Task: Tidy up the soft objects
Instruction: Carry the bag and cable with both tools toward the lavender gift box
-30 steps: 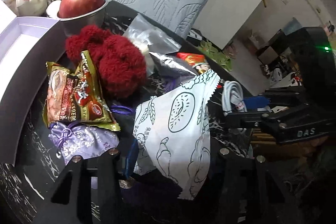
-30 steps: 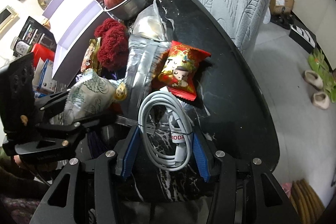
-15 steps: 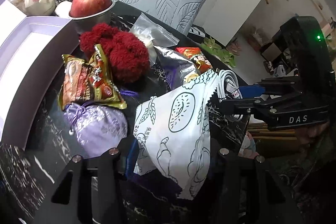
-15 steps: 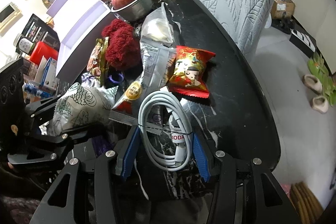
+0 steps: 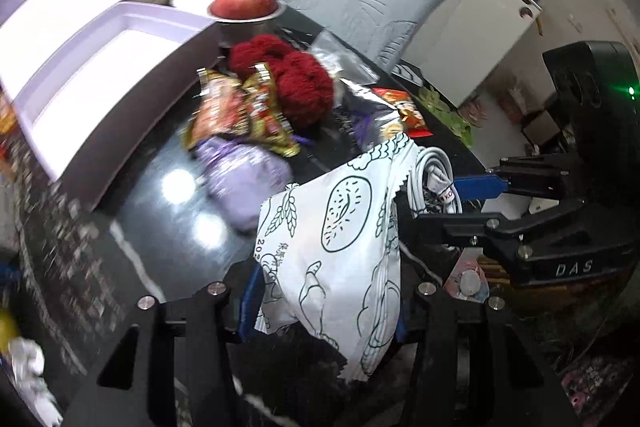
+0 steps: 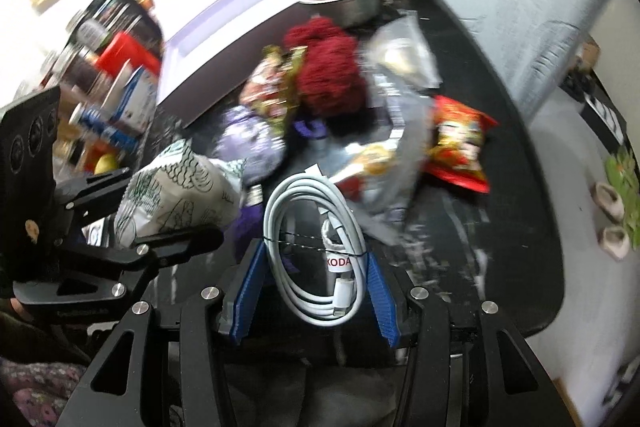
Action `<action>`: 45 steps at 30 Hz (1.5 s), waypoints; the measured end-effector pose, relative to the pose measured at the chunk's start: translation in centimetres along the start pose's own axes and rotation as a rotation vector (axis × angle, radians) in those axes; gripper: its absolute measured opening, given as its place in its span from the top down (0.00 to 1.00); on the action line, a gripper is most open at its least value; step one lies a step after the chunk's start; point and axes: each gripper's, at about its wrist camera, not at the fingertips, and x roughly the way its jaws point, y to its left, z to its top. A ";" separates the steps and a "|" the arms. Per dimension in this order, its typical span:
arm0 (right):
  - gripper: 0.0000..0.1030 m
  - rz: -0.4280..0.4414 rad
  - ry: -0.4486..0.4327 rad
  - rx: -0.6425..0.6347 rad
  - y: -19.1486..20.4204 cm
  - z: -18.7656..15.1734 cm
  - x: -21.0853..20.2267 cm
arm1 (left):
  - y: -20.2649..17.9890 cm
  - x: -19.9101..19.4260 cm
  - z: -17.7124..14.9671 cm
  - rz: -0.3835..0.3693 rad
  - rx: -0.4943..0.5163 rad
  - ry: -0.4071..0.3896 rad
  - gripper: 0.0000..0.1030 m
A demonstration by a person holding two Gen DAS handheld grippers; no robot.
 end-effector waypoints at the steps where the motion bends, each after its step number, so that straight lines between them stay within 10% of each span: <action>1: 0.53 0.007 0.005 -0.016 0.6 0.0 0.1 | 0.4 -0.7 -0.5 0.010 -0.021 -0.007 0.52; 20: 0.53 0.170 0.048 -0.332 12.3 1.4 -0.2 | 4.6 -11.5 -4.5 0.208 -0.218 -0.142 0.52; 45: 0.53 0.248 -0.181 -0.537 17.6 12.4 -6.3 | 7.1 -18.5 5.5 0.357 -0.169 -0.366 0.52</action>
